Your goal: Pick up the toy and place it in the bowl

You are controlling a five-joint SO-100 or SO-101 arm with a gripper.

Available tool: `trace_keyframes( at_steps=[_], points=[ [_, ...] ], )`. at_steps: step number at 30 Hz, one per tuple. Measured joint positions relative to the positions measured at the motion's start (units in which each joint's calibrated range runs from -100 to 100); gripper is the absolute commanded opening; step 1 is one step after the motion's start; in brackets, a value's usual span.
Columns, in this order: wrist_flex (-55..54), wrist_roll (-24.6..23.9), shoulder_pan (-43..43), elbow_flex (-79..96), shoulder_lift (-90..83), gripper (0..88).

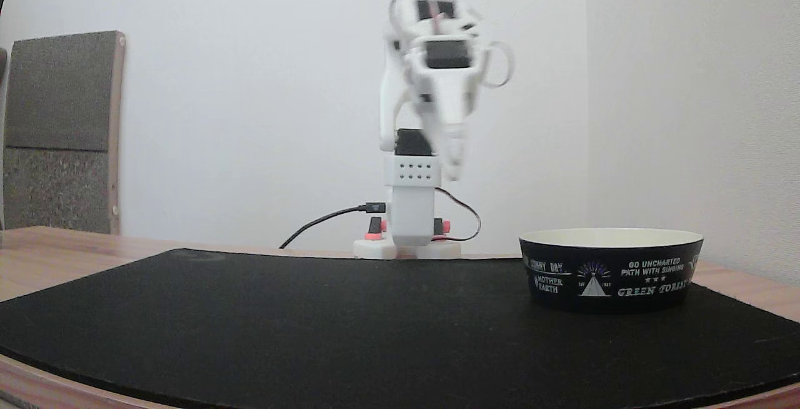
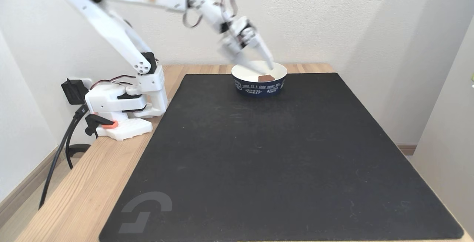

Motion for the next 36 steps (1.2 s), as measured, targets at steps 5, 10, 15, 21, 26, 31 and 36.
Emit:
trace_keyframes(
  at_steps=[5, 10, 15, 21, 26, 31, 36],
  points=[
    [-6.92, 0.26, 0.00, 24.09, -15.65, 9.4],
    [-8.86, 0.05, 1.08, 46.01, -38.72, 10.0],
    [5.66, 0.26, 0.83, 49.50, -63.61, 9.6],
    [15.53, 0.00, -0.33, 49.60, -66.94, 10.0],
    [15.96, -0.05, -0.08, 49.60, -66.94, 9.6],
    [15.96, -0.05, 0.08, 49.60, -66.94, 9.6],
    [15.96, -0.05, -0.25, 49.60, -66.94, 9.6]
  ],
)
